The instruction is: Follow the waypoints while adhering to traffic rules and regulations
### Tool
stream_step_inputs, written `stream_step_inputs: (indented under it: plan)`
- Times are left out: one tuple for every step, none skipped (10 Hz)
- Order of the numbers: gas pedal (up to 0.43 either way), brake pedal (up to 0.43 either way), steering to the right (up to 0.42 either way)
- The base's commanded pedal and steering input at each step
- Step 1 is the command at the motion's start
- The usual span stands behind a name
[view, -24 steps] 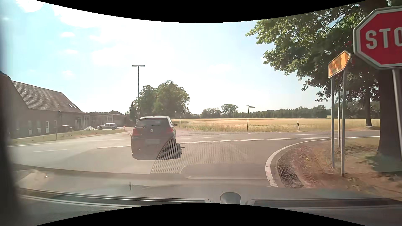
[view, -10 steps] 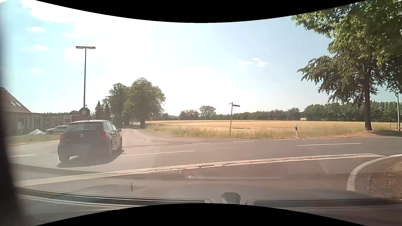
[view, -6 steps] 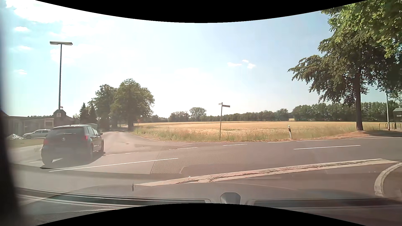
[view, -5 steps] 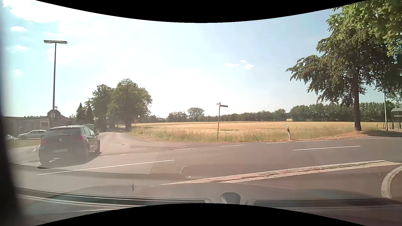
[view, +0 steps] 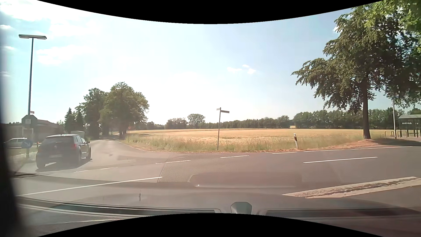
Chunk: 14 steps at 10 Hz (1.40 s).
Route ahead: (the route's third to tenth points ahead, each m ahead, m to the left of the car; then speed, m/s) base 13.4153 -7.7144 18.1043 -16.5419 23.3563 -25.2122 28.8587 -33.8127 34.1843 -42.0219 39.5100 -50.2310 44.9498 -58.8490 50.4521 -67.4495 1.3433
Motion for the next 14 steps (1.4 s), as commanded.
stream_step_inputs:
  plan:
    - [0.000, 0.006, 0.206]
    - [0.000, 0.006, 0.206]
    - [0.000, 0.006, 0.206]
    - [0.000, 0.006, 0.205]
    - [0.000, 0.006, 0.206]
    - [0.000, 0.006, 0.205]
    - [0.000, 0.006, 0.205]
    - [0.000, 0.006, 0.205]
    - [0.000, 0.006, 0.205]
    - [0.000, 0.006, 0.206]
    - [0.000, 0.006, 0.206]
    - [0.000, 0.006, 0.206]
    - [0.000, 0.006, 0.205]
    - [0.000, 0.006, 0.206]
